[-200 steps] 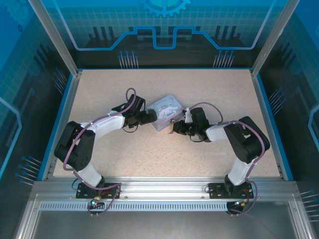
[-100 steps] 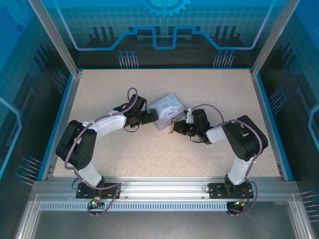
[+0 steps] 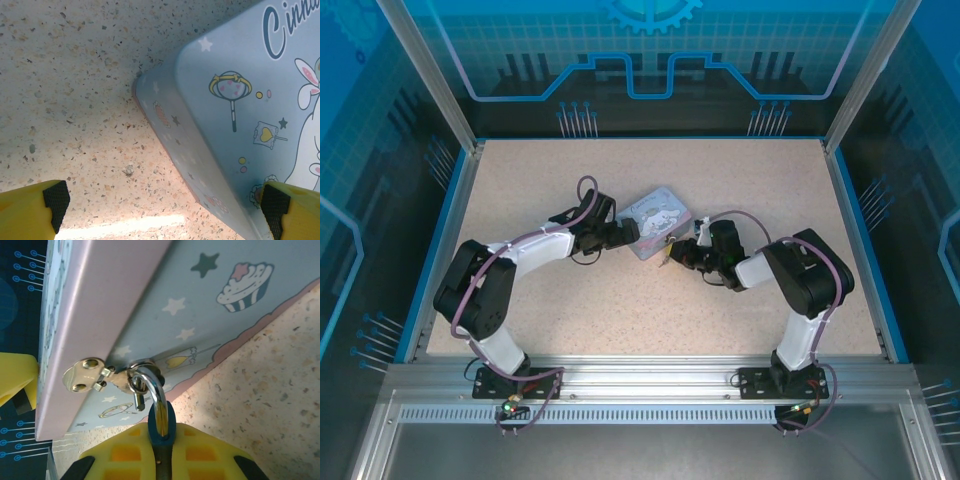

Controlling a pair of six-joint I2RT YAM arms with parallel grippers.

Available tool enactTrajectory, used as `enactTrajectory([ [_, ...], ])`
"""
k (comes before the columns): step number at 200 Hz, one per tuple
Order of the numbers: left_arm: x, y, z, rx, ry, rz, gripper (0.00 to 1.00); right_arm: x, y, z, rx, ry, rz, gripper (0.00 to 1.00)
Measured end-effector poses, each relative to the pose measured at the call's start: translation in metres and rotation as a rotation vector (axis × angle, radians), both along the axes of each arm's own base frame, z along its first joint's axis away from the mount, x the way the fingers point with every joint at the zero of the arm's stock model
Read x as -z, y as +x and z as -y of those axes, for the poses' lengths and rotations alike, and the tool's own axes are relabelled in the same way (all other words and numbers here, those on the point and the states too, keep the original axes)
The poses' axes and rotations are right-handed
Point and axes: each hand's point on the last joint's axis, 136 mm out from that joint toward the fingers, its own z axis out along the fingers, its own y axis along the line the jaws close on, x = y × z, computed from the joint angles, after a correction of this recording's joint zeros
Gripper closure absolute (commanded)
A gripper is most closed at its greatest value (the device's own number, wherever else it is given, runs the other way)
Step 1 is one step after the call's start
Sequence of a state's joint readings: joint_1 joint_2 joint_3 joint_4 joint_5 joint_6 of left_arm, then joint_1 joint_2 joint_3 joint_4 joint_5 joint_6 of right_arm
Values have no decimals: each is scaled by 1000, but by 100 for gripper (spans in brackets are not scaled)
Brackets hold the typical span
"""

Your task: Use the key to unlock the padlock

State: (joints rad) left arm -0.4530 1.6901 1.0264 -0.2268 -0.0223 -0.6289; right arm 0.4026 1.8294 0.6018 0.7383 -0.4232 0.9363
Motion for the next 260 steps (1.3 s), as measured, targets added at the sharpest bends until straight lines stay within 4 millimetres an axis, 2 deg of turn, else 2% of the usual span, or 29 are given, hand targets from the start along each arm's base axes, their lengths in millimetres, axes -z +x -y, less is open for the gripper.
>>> enactTrajectory([
  [72, 0, 2, 1, 1, -4, 8, 1, -3, 4, 2, 16, 16, 2, 100],
  [105, 1, 3, 4, 6, -10, 13, 1, -4, 8, 9, 35, 24, -4, 100],
  [177, 1, 4, 8, 15, -18, 16, 1, 5, 12, 12, 36, 17, -41, 100],
  [260, 2, 6, 12, 22, -27, 13, 2, 5, 15, 17, 45, 19, -47, 100],
])
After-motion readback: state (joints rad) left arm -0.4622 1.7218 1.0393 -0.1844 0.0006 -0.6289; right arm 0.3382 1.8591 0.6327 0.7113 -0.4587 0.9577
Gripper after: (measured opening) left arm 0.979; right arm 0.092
